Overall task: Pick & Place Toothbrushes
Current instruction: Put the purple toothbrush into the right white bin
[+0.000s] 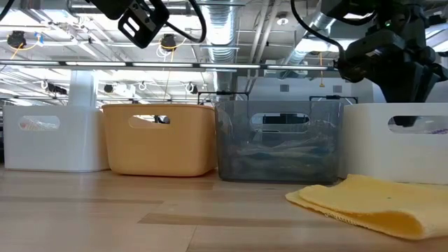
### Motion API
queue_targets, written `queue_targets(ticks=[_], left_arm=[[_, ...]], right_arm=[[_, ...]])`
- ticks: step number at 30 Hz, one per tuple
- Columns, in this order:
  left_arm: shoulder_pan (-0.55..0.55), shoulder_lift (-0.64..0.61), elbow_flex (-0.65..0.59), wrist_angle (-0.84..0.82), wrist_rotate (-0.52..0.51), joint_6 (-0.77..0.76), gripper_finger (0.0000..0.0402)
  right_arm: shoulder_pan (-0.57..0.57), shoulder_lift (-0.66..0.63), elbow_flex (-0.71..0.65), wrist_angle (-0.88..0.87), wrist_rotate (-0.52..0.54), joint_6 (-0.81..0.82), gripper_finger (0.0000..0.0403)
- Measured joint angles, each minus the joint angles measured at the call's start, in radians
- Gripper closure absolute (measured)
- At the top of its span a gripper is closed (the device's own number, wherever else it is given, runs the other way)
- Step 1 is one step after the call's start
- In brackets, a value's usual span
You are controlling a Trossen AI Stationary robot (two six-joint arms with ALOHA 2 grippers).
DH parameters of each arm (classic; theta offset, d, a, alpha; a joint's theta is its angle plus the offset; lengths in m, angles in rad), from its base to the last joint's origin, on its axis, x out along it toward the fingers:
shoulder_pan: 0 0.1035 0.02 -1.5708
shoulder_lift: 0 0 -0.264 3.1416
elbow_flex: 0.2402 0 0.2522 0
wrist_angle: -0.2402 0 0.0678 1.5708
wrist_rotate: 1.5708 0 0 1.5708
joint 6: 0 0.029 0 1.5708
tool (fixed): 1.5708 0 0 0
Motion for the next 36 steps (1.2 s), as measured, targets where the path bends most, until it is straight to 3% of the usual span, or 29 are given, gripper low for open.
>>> queue_targets(ticks=[7, 12, 28, 36], left_arm=[[0.0, 0.0, 0.0, 0.001, 0.0, 0.0, 0.0401], [0.0, 0.0, 0.0, 0.001, 0.0, 0.0, 0.0401], [0.0, 0.0, 0.0, 0.0, 0.003, 0.008, 0.0401], [0.0, 0.0, 0.0, -0.001, 0.002, 0.008, 0.0401]], right_arm=[[-0.005, 0.0, 0.003, 0.006, 0.006, -0.056, 0.0251], [-0.019, 0.0, 0.037, 0.005, 0.019, -0.087, 0.0229], [-0.122, 0.014, 0.085, 0.05, 0.061, -0.235, 0.028], [-0.124, 0.074, 0.08, 0.051, 0.063, -0.269, 0.0274]])
